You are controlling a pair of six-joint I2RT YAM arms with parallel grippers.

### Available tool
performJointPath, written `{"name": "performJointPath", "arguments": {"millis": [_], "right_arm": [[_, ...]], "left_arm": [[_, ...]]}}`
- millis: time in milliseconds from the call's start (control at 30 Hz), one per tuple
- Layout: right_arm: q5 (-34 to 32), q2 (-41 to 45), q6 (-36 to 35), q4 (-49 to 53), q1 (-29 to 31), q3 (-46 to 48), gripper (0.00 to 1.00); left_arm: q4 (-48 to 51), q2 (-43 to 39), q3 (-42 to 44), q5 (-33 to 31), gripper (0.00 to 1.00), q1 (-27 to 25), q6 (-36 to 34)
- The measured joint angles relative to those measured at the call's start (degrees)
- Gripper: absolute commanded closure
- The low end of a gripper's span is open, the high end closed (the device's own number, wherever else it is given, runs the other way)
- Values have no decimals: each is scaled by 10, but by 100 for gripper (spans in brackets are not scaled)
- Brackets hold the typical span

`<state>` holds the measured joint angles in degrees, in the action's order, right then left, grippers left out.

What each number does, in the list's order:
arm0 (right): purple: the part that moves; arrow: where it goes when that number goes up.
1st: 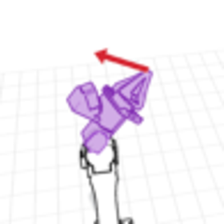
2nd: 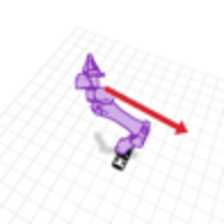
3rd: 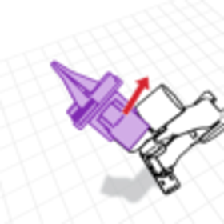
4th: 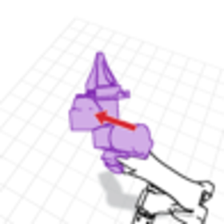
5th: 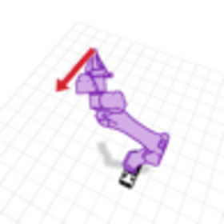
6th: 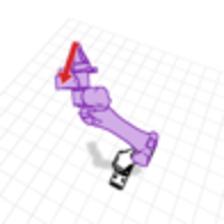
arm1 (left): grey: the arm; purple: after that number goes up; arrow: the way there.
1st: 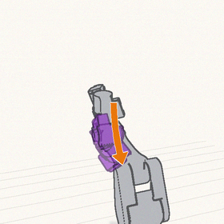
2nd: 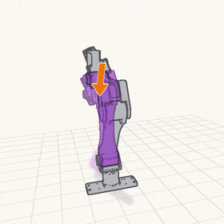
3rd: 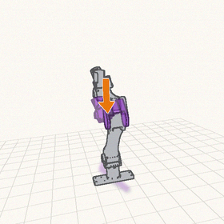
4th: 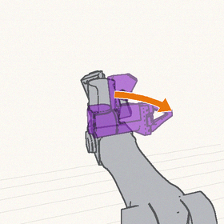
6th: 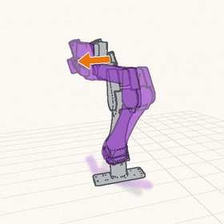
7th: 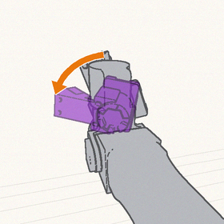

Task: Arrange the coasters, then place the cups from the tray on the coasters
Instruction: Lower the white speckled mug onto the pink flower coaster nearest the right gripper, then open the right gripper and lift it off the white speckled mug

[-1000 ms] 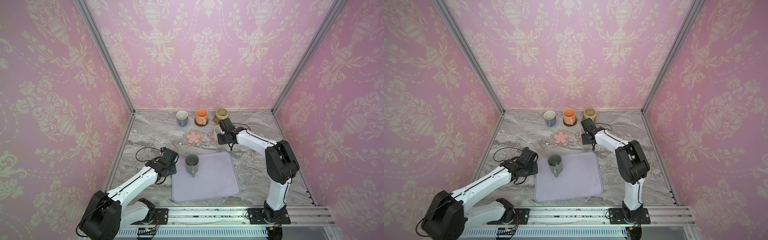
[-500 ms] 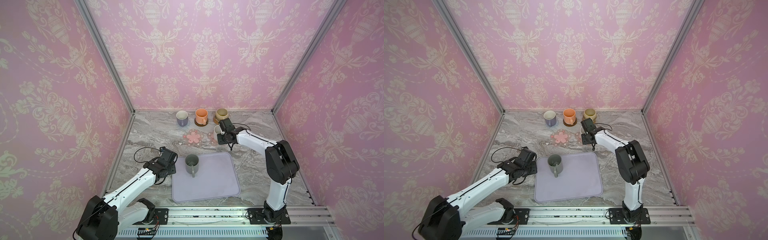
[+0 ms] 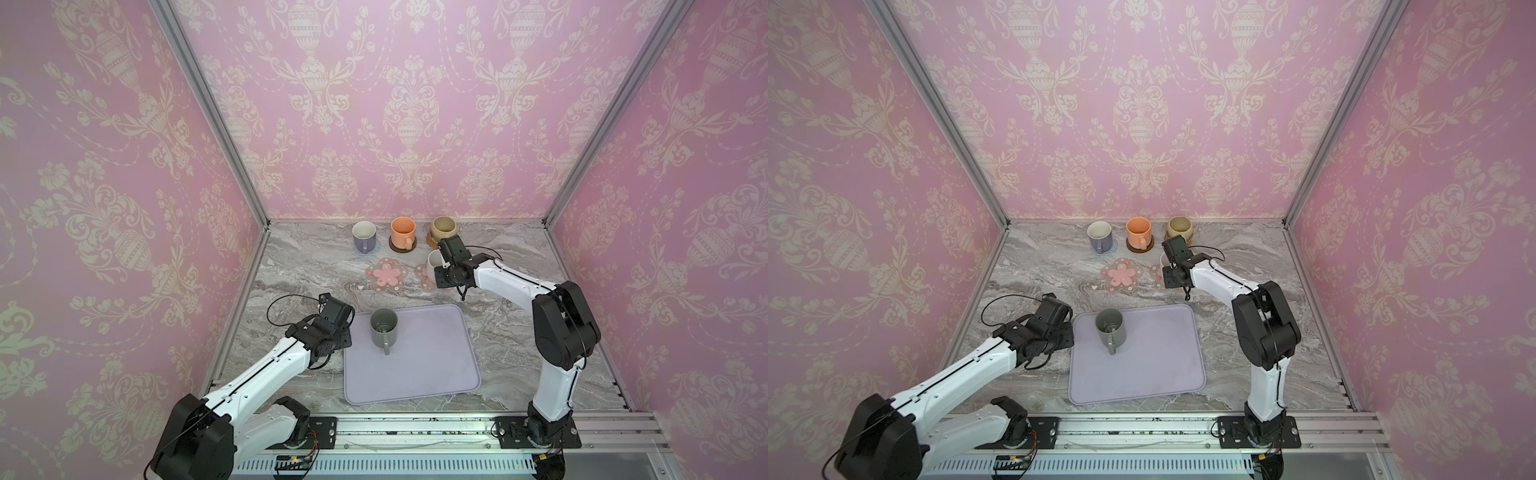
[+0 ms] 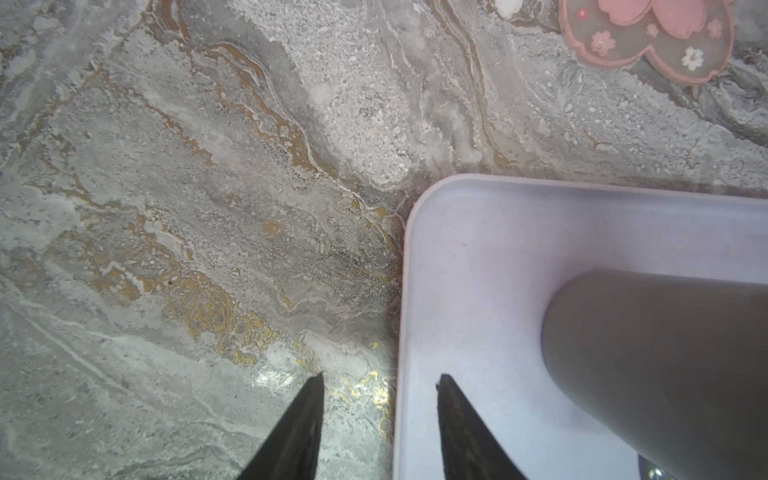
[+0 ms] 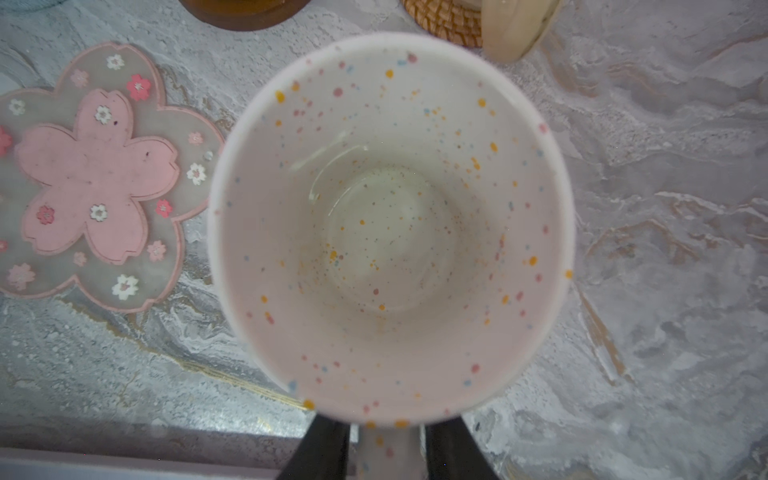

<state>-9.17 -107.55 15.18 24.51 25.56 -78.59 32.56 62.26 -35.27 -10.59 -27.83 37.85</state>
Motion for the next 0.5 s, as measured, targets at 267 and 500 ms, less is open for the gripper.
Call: {"name": "performJointPath", "arguments": {"millis": [267,500], "right_arm": [[4,73,3,2,0,33,65],[3,166,21,-1,0,118,64]], "left_arm": [[9,0,0,14,52,0,0],[35,-2,-4,26,52,0,0]]}}
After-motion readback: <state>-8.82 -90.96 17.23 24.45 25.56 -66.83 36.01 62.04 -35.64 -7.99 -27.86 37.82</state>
